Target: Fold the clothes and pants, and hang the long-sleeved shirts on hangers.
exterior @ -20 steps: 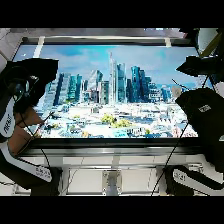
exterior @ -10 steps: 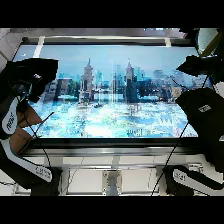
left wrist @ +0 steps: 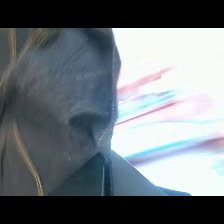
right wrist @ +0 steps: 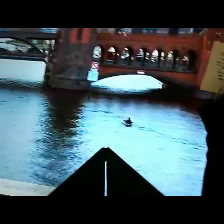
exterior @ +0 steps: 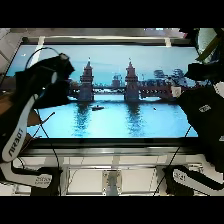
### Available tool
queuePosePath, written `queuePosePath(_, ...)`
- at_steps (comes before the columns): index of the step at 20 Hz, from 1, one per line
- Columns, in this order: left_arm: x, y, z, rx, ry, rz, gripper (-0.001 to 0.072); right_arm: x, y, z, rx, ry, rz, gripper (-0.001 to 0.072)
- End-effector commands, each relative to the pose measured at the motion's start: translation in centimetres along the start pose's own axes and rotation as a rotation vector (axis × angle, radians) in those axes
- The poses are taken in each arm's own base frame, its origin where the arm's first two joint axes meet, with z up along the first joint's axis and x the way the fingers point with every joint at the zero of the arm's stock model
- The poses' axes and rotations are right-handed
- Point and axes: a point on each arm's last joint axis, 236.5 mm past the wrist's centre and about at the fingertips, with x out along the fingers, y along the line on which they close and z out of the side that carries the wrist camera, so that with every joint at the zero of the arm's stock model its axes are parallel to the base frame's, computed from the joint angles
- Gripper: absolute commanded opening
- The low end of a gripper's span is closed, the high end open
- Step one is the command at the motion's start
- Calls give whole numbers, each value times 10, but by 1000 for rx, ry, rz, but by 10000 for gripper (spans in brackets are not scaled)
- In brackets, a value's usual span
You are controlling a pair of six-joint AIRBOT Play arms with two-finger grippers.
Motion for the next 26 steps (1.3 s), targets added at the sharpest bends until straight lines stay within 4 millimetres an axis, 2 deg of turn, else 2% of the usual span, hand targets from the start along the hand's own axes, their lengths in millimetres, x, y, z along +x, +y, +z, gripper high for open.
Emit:
queuePosePath(1,-70,-168,54,56,-146,-314,38,-3,-36,-13,-18,55,-152,12)
queuePosePath(3,-96,-261,54,59,-142,-469,38,-3,-36,-10,-47,48,-152,12)
queuePosePath(5,-113,-339,48,89,-154,-575,38,-2,-37,-7,-74,39,-154,12)
queuePosePath(8,-125,-425,39,108,-201,-666,39,-1,-36,8,-80,-25,-150,14)
queuePosePath(9,-128,-438,39,103,-215,-683,153,2,-32,14,-77,-46,-131,71)
queuePosePath(10,-132,-439,43,84,-226,-690,538,6,-29,16,-73,-50,-113,231)
queuePosePath(11,-137,-426,53,47,-233,-682,701,11,-28,16,-68,-43,-99,412)
queuePosePath(12,-143,-402,63,25,-243,-662,697,16,-28,15,-63,-30,-91,456)
queuePosePath(13,-149,-369,70,8,-248,-622,697,21,-28,11,-60,-13,-87,456)
queuePosePath(14,-155,-322,72,-2,-235,-551,696,26,-29,4,-55,15,-82,456)
queuePosePath(15,-159,-267,63,-6,-193,-450,696,31,-29,-8,-41,57,-71,456)
queuePosePath(17,-163,-163,24,-61,-81,-255,696,43,-35,-42,10,150,-51,456)
queuePosePath(18,-163,-130,-4,-120,-26,-218,696,49,-38,-62,43,188,-40,456)
queuePosePath(19,-160,-109,-41,-188,33,-209,695,55,-36,-84,83,219,-10,456)
queuePosePath(20,-155,-104,-81,-257,92,-225,695,60,-29,-107,117,241,36,456)
queuePosePath(21,-148,-108,-123,-337,162,-248,696,65,-17,-126,140,253,90,456)
queuePosePath(22,-139,-116,-167,-412,227,-268,696,70,-3,-144,166,260,151,456)
queuePosePath(23,-131,-125,-198,-505,262,-285,695,74,11,-158,188,269,202,456)
queuePosePath(24,-124,-137,-220,-628,275,-312,695,77,25,-167,210,276,258,456)
queuePosePath(26,-109,-154,-240,-845,275,-368,696,80,51,-174,268,284,377,456)
